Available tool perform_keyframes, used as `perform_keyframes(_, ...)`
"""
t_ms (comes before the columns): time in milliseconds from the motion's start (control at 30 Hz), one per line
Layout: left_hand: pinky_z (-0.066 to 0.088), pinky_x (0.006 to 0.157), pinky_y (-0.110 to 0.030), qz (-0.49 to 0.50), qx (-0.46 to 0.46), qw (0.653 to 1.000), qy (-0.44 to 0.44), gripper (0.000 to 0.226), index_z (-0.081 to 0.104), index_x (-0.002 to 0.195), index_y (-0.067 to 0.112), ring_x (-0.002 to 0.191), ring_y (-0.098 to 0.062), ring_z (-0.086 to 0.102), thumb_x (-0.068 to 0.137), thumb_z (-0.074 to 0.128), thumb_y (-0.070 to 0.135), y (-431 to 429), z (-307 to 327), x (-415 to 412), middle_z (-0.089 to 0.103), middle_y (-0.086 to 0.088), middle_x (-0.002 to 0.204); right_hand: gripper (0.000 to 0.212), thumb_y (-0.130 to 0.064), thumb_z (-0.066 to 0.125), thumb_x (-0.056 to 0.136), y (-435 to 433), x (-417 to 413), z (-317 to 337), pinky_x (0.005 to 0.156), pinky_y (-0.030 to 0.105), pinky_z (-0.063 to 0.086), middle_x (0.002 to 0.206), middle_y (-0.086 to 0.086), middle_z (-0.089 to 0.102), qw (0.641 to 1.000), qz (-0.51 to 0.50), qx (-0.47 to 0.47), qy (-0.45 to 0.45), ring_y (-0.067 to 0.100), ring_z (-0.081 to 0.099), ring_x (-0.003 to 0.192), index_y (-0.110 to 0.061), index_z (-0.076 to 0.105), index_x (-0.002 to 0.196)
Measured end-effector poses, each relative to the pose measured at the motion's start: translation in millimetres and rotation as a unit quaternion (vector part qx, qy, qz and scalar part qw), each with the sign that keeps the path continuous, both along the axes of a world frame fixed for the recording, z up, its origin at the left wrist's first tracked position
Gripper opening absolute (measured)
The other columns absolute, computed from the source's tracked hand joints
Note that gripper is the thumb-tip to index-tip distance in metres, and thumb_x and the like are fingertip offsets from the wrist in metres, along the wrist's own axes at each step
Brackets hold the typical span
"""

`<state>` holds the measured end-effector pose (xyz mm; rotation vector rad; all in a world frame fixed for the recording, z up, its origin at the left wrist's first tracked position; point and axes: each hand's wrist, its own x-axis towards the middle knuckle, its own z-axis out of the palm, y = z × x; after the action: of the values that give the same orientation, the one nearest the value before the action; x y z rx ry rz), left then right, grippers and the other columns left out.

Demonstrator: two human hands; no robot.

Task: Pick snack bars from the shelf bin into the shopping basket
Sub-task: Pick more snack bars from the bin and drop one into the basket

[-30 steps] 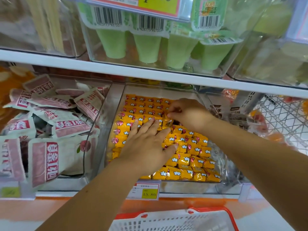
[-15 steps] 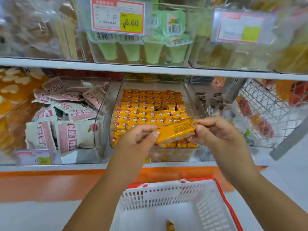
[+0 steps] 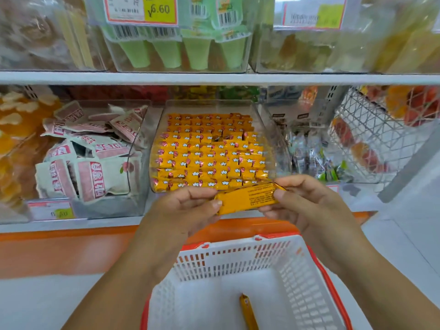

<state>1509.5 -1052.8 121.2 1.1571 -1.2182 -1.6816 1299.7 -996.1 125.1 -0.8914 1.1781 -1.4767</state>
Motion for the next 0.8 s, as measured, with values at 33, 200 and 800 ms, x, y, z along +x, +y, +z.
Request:
perform_keyframes(33, 0.056, 0.088, -0.032, -0.015, -0.003, 1.000, -0.007, 0.040, 0.076, 0.100, 0.017, 0.097, -0.021, 0.073, 0.061, 0.076, 0.023, -2.5, 0.1, 1.3, 0.077, -0.003, 0.098, 0.027, -0.027, 0.080, 0.057, -2.0, -3.0, 0.1, 0.064, 0.027, 0.058, 0.088, 0.022, 0.073, 1.000, -0.001, 0.000, -0.010, 0.033, 0.073, 0.076, -0.019, 0.075, 0.082)
perform_keyframes(200, 0.055, 0.087, -0.028, 0.005, -0.011, 1.000, 0.013, 0.030, 0.080, 0.091, 0.032, 0.097, -0.016, 0.073, 0.065, 0.072, 0.021, -18.2, 0.3, 2.4, 0.077, 0.001, 0.103, 0.022, -0.017, 0.060, 0.075, -14.0, -9.1, -1.1, 0.065, 0.026, 0.059, 0.093, 0.019, 0.075, 1.000, 0.003, 0.002, -0.014, 0.031, 0.074, 0.080, -0.006, 0.070, 0.092)
perform_keyframes(800, 0.056, 0.081, -0.033, 0.063, -0.043, 0.996, 0.034, 0.013, 0.077, 0.073, 0.020, 0.079, -0.018, 0.074, 0.073, 0.066, 0.027, -22.7, -6.5, -6.6, 0.073, 0.002, 0.077, 0.056, -0.071, 0.078, 0.052, -23.4, -5.8, -17.9, 0.099, 0.051, 0.049, 0.093, 0.010, 0.075, 0.992, -0.031, 0.002, 0.125, 0.025, 0.073, 0.093, -0.019, 0.069, 0.071)
